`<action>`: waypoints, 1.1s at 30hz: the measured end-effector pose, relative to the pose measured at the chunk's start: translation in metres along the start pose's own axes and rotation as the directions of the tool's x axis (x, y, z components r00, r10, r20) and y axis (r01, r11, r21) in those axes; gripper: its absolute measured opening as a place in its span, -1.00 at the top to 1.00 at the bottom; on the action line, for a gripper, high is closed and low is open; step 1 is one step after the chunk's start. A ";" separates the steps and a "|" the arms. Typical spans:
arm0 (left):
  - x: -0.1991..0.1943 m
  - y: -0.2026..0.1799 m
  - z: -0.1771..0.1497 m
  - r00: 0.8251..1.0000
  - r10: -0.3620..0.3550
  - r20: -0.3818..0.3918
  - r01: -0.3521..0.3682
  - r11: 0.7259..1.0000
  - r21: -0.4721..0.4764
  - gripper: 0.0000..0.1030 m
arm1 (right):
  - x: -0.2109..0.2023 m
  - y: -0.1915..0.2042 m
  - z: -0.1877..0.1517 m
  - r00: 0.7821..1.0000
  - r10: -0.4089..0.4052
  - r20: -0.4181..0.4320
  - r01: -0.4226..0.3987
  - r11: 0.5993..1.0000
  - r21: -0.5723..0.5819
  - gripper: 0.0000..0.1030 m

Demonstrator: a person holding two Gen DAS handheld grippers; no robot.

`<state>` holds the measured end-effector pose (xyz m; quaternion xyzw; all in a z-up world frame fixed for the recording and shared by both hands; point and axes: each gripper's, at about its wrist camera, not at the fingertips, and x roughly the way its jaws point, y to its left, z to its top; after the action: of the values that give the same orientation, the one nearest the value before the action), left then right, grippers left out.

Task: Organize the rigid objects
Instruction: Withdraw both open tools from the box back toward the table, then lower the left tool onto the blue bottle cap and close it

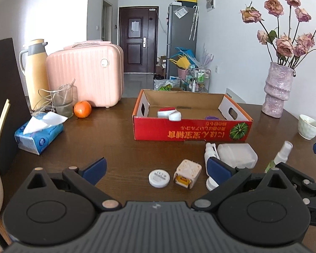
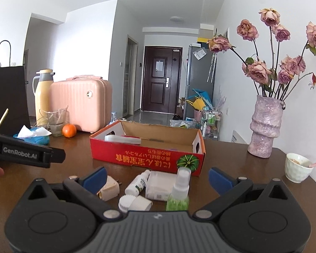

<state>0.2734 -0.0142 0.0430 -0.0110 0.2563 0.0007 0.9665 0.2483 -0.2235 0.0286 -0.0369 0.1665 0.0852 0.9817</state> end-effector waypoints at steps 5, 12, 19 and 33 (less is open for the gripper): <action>0.000 0.005 -0.014 1.000 -0.006 -0.005 0.006 1.000 -0.015 -1.00 | -0.006 0.003 -0.015 1.000 -0.014 -0.002 0.014 1.000 0.002 -1.00; 0.003 0.013 -0.032 1.000 -0.006 -0.009 0.005 1.000 -0.025 -1.00 | -0.011 0.004 -0.033 0.999 -0.041 -0.016 0.041 0.999 0.003 -1.00; 0.002 0.013 -0.049 1.000 -0.014 -0.008 0.014 1.000 -0.009 -1.00 | -0.013 0.002 -0.049 0.998 -0.053 -0.027 0.054 0.998 0.022 -1.00; 0.002 0.015 -0.076 0.999 -0.026 -0.035 0.027 0.999 0.018 -1.00 | -0.011 -0.006 -0.066 0.999 -0.049 -0.023 0.051 0.994 0.097 -1.00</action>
<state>0.2370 -0.0005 -0.0245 -0.0054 0.2730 -0.0148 0.9619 0.2179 -0.2374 -0.0301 0.0058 0.1795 0.0520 0.9824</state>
